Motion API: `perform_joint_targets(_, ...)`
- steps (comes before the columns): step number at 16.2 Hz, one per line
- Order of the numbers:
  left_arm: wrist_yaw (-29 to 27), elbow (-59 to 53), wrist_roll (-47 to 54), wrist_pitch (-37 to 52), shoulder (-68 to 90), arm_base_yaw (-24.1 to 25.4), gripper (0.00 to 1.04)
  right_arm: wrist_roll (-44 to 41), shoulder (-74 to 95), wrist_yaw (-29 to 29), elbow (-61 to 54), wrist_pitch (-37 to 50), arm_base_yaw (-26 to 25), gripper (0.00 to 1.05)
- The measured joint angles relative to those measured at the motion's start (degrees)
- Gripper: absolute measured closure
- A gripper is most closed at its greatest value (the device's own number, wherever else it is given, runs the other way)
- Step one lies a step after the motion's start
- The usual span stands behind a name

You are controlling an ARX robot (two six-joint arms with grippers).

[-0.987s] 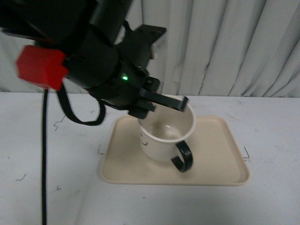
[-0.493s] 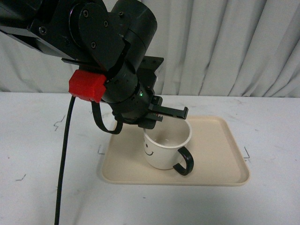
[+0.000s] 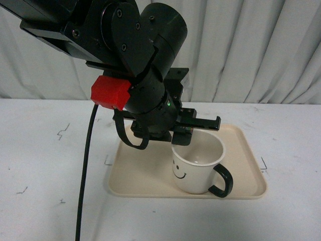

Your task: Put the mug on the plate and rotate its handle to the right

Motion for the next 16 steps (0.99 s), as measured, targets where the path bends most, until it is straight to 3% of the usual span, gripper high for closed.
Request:
perform_joint_targets(3, 0.4, -5.7, 3.2, 5.5, -4.7, -1.0, 0.42, 0.0, 0.0, 0.0, 0.0, 0.0, 0.0, 0.06)
perform_joint_targets(4, 0.9, -10.4, 5.1, 11.5, -9.7, -1.3, 0.31, 0.0, 0.0, 0.0, 0.0, 0.0, 0.0, 0.06)
perform_joint_targets(6, 7.6, -22.8, 6.9, 30.6, -23.6, -0.7, 0.11, 0.0, 0.0, 0.0, 0.0, 0.0, 0.0, 0.06)
perform_joint_targets(7, 2.4, -31.8, 8.2, 45.7, -34.2, -0.3, 0.07, 0.0, 0.0, 0.0, 0.0, 0.0, 0.0, 0.06)
perform_joint_targets(8, -11.9, -38.2, 8.2, 56.5, -39.5, 0.3, 0.20, 0.0, 0.0, 0.0, 0.0, 0.0, 0.0, 0.06)
perform_joint_targets(9, -20.2, -43.9, 8.2, 61.5, -42.4, 2.0, 0.30, 0.0, 0.0, 0.0, 0.0, 0.0, 0.0, 0.06)
perform_joint_targets(10, -23.8, -50.9, 8.2, 63.3, -43.7, 5.0, 0.43, 0.0, 0.0, 0.0, 0.0, 0.0, 0.0, 0.06)
perform_joint_targets(15, -16.0, -66.9, 8.2, 64.6, -58.6, 13.7, 1.01, 0.0, 0.0, 0.0, 0.0, 0.0, 0.0, 0.06)
perform_joint_targets(16, -14.4, -69.8, 8.3, 63.3, -60.5, 15.3, 1.03, 0.0, 0.0, 0.0, 0.0, 0.0, 0.0, 0.06)
